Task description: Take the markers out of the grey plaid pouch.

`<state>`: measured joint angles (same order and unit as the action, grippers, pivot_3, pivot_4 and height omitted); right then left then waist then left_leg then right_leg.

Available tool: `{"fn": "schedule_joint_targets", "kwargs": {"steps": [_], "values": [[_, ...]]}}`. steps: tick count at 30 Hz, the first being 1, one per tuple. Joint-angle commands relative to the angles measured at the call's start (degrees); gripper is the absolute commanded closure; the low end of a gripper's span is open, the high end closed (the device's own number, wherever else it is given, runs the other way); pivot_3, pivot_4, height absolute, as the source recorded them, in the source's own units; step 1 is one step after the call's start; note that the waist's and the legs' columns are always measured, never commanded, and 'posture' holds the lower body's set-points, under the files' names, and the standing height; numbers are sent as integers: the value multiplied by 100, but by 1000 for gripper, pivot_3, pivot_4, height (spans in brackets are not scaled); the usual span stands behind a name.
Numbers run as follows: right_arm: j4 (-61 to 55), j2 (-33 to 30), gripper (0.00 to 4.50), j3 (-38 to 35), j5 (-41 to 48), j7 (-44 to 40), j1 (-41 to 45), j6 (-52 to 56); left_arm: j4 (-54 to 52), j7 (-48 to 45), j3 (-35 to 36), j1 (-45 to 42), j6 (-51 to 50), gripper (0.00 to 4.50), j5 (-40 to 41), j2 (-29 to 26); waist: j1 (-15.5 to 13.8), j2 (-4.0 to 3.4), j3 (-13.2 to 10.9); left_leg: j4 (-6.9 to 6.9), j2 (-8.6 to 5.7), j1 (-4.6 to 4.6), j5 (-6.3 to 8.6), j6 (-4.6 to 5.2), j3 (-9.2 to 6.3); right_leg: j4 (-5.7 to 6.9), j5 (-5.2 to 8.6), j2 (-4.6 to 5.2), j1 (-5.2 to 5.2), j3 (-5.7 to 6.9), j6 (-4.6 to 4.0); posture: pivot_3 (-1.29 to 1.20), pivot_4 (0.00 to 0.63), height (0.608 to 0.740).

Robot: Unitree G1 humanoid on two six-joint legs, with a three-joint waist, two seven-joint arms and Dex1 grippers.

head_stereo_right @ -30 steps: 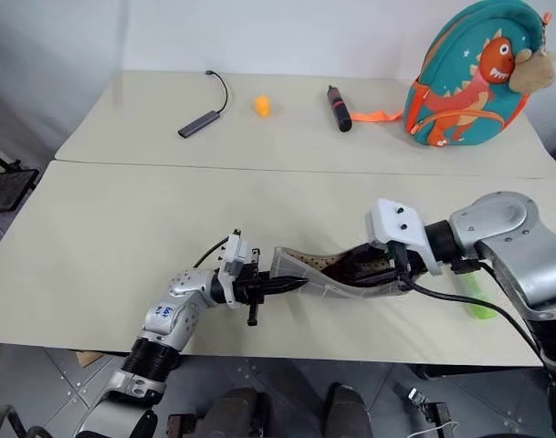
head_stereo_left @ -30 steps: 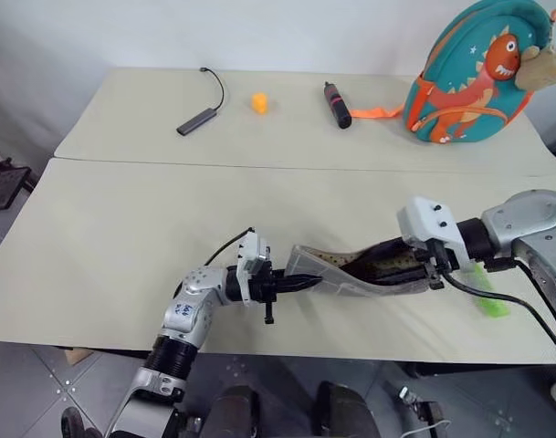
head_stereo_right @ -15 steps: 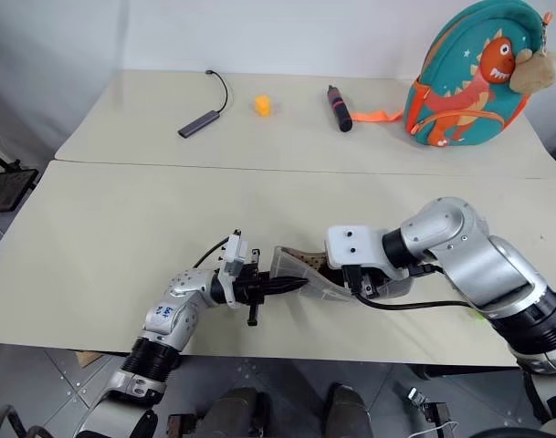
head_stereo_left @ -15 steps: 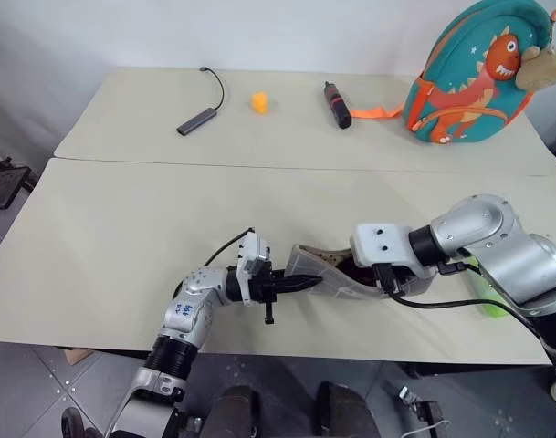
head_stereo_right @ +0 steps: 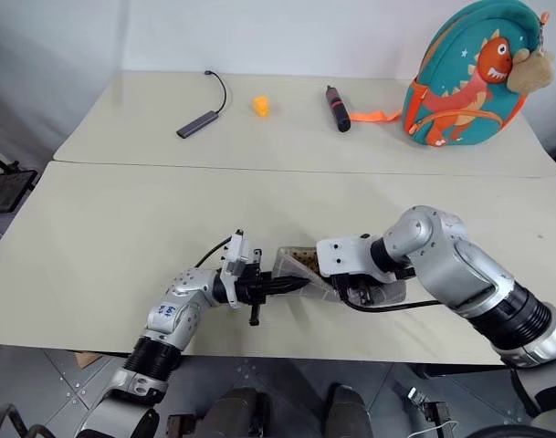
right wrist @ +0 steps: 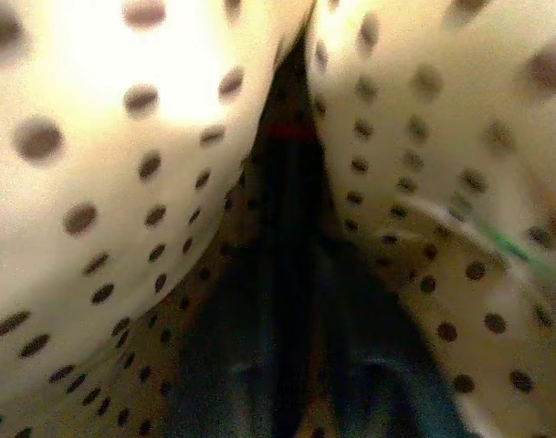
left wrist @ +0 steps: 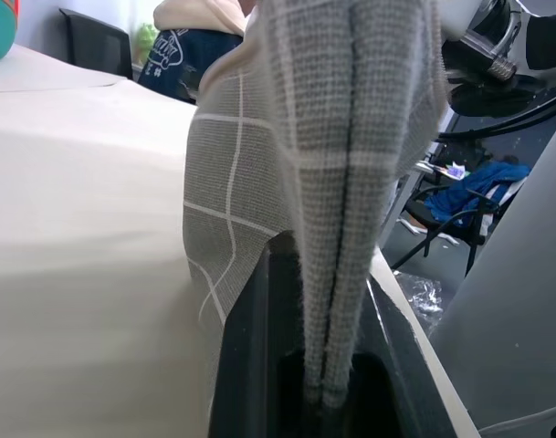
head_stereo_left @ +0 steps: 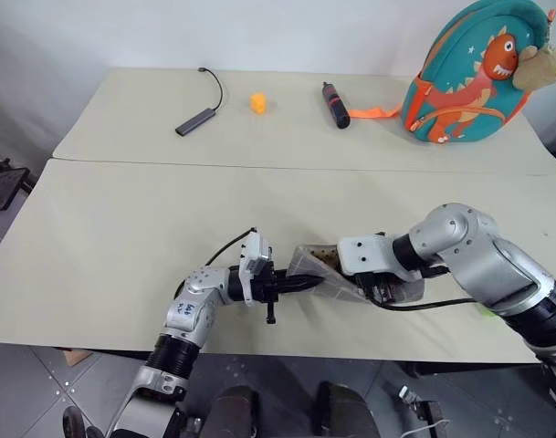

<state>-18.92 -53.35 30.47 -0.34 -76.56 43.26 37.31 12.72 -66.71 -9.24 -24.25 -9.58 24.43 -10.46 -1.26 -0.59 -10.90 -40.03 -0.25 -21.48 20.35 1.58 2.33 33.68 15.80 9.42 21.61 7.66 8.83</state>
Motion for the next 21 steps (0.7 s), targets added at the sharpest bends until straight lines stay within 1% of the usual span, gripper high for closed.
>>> {"fn": "schedule_joint_targets", "kwargs": {"steps": [1, 6, 10, 12, 16, 21], "values": [[-28, 72, 4449, -244, 76, 14, 3, -44, -130, 7, 46, -4, 62, 4500, 56, 25, 2, 0, 0, 0, 0, 0, 0, 0, 0, 1, 0, 0, 0, -1, 0, 0, 150, 740], [-52, 68, 4449, -739, 393, -9, -16, -95, -150, 31, 58, 11, 52, 4500, 58, 18, -10, 0, 0, 0, -1, -1, 0, 0, 0, 0, 0, 0, 0, 0, 0, 0, 150, 740], [98, -84, 4449, -1328, 832, -191, -183, -463, -163, 32, 72, 23, 48, 4500, 64, -11, -14, 0, 0, 1, -1, -1, 0, 0, -1, -1, 0, 0, 0, 1, 0, 0, 150, 740], [178, -165, 4449, -1552, 976, -217, -299, -478, -194, 45, 70, 42, 38, 4500, 65, -17, -13, 0, 0, 0, -2, -2, 0, 0, 0, -1, 0, 1, 0, 0, 0, 0, 150, 740], [378, -245, 4449, -2171, 1605, -691, -776, -1285, -232, 65, 79, 66, 18, 4500, 78, -32, -14, 1, -1, 1, -2, -1, 0, 0, 1, -1, 0, 0, 0, 1, 0, 0, 150, 740], [621, -164, 4449, -2549, 1861, -760, -1231, -1977, -287, 71, 74, 98, -16, 4500, 96, -58, -10, 1, -1, 1, -1, 0, 0, 1, 5, 1, 0, 0, -1, 0, 0, 0, 150, 740]]}}
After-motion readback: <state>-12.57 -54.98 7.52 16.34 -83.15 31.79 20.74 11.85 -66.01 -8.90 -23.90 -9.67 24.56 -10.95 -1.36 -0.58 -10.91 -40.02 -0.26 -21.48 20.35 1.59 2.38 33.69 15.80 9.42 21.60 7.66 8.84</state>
